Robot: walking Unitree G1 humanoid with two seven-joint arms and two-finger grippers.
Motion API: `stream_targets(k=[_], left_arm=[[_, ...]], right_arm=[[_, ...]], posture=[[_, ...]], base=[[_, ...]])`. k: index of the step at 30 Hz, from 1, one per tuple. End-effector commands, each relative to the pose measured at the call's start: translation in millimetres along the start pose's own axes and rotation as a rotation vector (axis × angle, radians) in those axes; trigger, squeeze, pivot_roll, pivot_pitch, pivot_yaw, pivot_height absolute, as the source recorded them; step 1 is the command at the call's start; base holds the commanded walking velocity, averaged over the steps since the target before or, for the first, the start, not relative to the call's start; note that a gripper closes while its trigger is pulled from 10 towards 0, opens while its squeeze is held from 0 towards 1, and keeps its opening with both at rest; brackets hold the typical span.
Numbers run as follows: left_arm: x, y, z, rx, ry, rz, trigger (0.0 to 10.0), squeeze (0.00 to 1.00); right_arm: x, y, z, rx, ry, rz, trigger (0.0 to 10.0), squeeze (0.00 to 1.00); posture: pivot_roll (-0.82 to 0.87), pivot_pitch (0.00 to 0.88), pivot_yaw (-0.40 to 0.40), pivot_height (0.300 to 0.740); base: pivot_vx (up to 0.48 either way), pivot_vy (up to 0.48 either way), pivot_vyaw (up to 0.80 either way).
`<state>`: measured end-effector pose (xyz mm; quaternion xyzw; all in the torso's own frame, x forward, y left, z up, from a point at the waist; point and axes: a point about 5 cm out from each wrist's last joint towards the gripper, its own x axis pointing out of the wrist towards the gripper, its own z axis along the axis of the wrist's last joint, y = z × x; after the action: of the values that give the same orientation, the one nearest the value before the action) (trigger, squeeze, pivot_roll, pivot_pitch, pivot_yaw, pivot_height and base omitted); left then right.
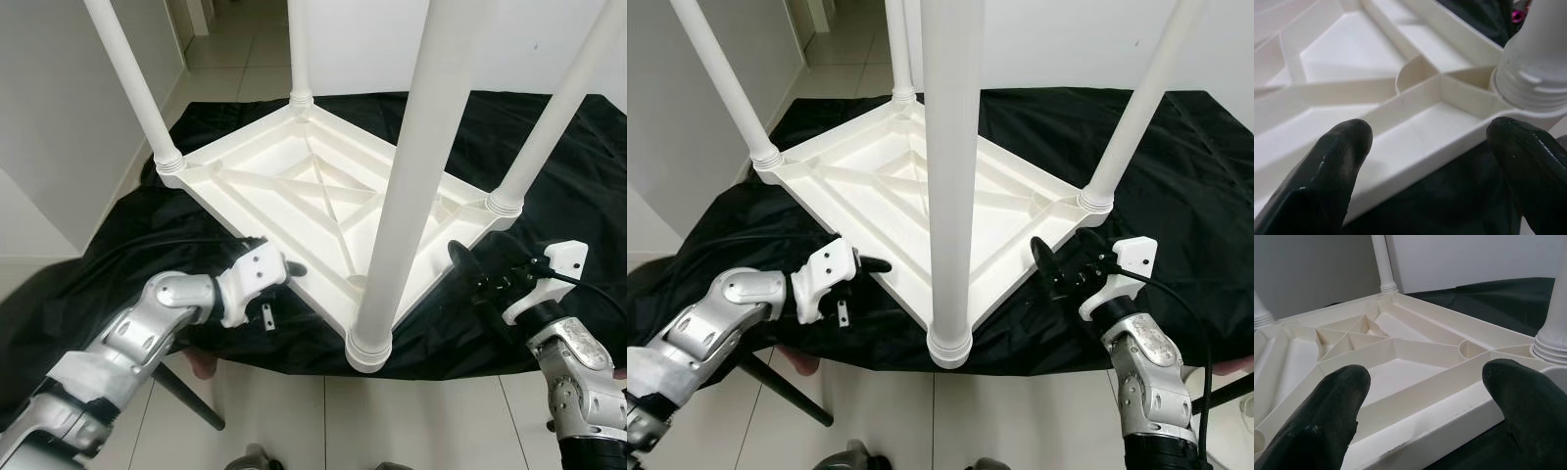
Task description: Building children table
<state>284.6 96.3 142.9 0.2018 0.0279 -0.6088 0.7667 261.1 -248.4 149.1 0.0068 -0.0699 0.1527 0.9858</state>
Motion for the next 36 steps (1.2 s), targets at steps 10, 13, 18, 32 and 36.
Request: stream_targets(k=[10,13,18,32,36], left_arm=[[9.3,2.8,-7.6,0.013,0.05,-0.159,10.0,0.0],[9.1,1.2,-10.8,0.007,0.067,-0.185,10.0,0.0],[2.7,3.2,-13.9,-0.028,0.07,-0.231,10.0,0.0],[-9.2,8.3,-22.4,-0.103,0.084,-0.281,10.0,0.0],[-8.0,8.6,-28.8,-0.092,0.123,-0.295,10.0,0.0]], right_arm=[[-6.4,4.3,-1.1,-0.001,0.014,-0.003,10.0,0.0],[-8.4,3.9,-1.5,-0.003,0.018,-0.007,10.0,0.0],[-12.9,3.1,-1.8,-0.005,0.026,-0.016,10.0,0.0],[-13.7,5.5,-4.5,-0.004,0.042,-0.014,10.0,0.0],[-12.2,5.9,-3.6,-0.006,0.041,-0.008,10.0,0.0]], posture=[[-0.11,0.013,0.121,0.74],[-0.11,0.015,0.124,0.74],[-0.12,0.018,0.132,0.74],[-0.12,0.02,0.122,0.74],[-0.12,0.024,0.125,0.74]], base=[[0.0,0.0,0.0],[0.0,0.0,0.0],[0.0,0.0,0.0],[0.0,0.0,0.0],[0.0,0.0,0.0]])
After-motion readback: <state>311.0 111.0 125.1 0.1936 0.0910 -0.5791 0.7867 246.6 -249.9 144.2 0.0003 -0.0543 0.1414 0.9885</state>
